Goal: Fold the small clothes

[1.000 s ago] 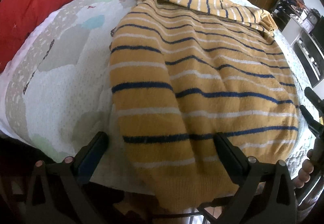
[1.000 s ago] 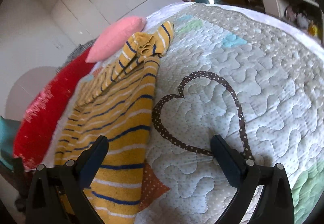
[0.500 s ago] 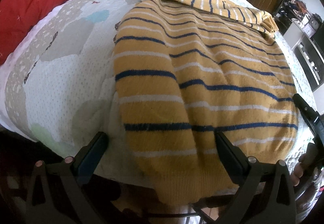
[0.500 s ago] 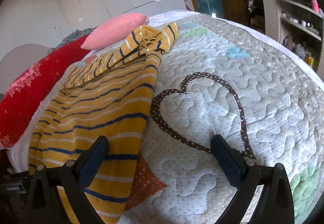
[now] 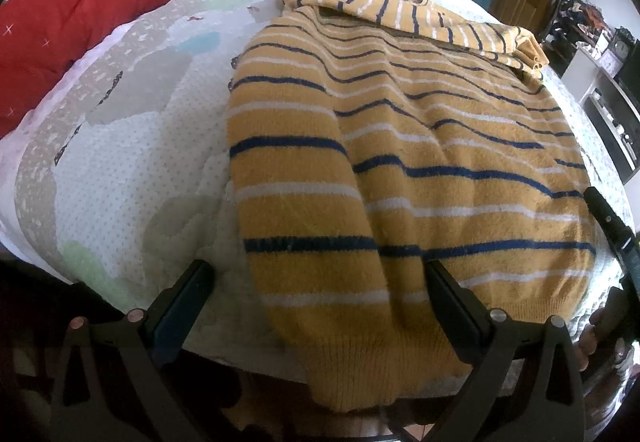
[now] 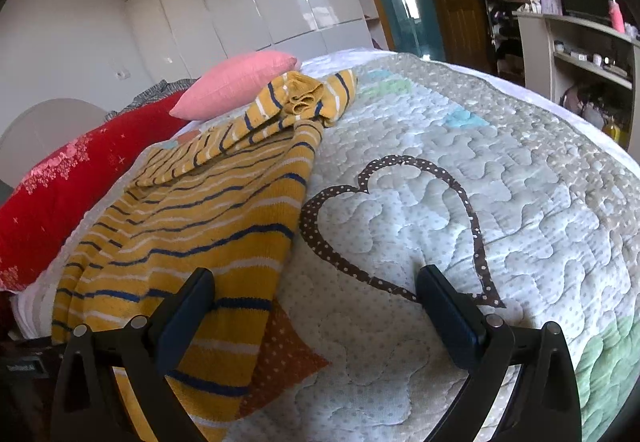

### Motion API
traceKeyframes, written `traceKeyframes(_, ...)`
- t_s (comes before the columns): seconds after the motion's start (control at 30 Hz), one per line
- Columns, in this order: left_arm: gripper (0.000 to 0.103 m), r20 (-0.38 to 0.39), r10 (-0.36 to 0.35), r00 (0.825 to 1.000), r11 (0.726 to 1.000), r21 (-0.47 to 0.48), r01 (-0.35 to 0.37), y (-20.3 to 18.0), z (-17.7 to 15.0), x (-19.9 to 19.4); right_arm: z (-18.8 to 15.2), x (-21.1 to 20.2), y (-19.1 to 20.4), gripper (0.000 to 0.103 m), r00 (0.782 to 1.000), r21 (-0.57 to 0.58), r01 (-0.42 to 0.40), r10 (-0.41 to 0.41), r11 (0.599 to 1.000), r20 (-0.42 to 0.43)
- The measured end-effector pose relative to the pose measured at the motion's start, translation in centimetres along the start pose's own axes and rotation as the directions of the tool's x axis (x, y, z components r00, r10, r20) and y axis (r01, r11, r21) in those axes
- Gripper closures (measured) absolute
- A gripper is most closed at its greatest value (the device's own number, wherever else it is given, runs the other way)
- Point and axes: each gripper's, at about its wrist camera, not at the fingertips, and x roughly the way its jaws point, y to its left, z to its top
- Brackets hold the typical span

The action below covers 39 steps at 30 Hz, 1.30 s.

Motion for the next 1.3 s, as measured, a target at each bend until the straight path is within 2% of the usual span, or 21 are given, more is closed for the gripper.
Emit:
traceKeyframes(0.4, 0.000, 0.016, 0.005, 1.000, 1.000, -0.011, -0.005, 0.0, -0.4, -0.1, -0.9, 0.0, 0.7, 0.001, 0.997, -0.051, 0.051, -0.048, 0.997, 0.067)
traceKeyframes(0.47, 0.000, -0.006, -0.007, 1.000, 1.000, -0.014, 0.007, 0.1, -0.3, -0.3, -1.0, 0.1, 0.8, 0.001, 0.996, -0.059, 0.058, -0.054, 0.997, 0.070)
traceKeyframes(0.57, 0.000, 0.011, -0.059, 0.998, 0.998, -0.025, 0.059, 0.0, -0.4, -1.3, -1.1, 0.1, 0.9, 0.001, 0.995, -0.070, 0.064, -0.059, 0.996, 0.075)
traceKeyframes(0.63, 0.000, 0.052, -0.089, 0.995, 0.996, -0.010, 0.089, -0.4, -0.4, -2.7, -1.1, 0.1, 0.9, 0.001, 0.995, -0.073, 0.065, -0.059, 0.995, 0.077)
traceKeyframes(0.7, 0.000, 0.115, -0.086, 0.990, 0.996, 0.035, 0.083, -1.0, -0.3, -4.4, -1.1, 0.1, 0.9, 0.001, 0.995, -0.077, 0.066, -0.060, 0.995, 0.081)
traceKeyframes(0.8, 0.000, 0.217, -0.041, 0.975, 0.994, 0.105, 0.019, -1.4, 0.2, -6.7, -1.2, 0.1, 0.9, 0.001, 0.994, -0.081, 0.070, -0.063, 0.994, 0.087)
traceKeyframes(0.87, 0.000, 0.241, 0.003, 0.971, 0.992, 0.122, -0.033, -1.1, 0.6, -6.9, -1.3, 0.1, 1.0, 0.001, 0.994, -0.086, 0.073, -0.065, 0.994, 0.090)
traceKeyframes(0.97, 0.000, 0.194, 0.029, 0.981, 0.997, 0.061, -0.042, 0.9, 1.3, -5.7, -1.3, 0.1, 1.0, 0.001, 0.994, -0.088, 0.075, -0.067, 0.993, 0.092)
traceKeyframes(1.07, 0.000, 0.104, -0.034, 0.994, 0.997, -0.059, 0.040, 3.3, 1.8, -3.7, -1.3, 0.1, 1.0, 0.001, 0.993, -0.090, 0.076, -0.067, 0.993, 0.093)
traceKeyframes(1.17, 0.000, 0.044, -0.103, 0.994, 0.983, -0.148, 0.109, 5.1, 2.0, -1.8, -1.4, 0.1, 1.1, 0.001, 0.993, -0.094, 0.080, -0.071, 0.992, 0.097)
traceKeyframes(1.23, 0.000, 0.031, -0.122, 0.992, 0.978, -0.165, 0.125, 5.3, 1.9, -1.1, -1.4, 0.1, 1.2, 0.001, 0.992, -0.097, 0.083, -0.073, 0.992, 0.099)
traceKeyframes(1.3, 0.000, 0.036, -0.113, 0.993, 0.984, -0.137, 0.117, 4.7, 1.7, -1.0, -1.5, 0.1, 1.2, 0.001, 0.992, -0.099, 0.086, -0.076, 0.991, 0.102)
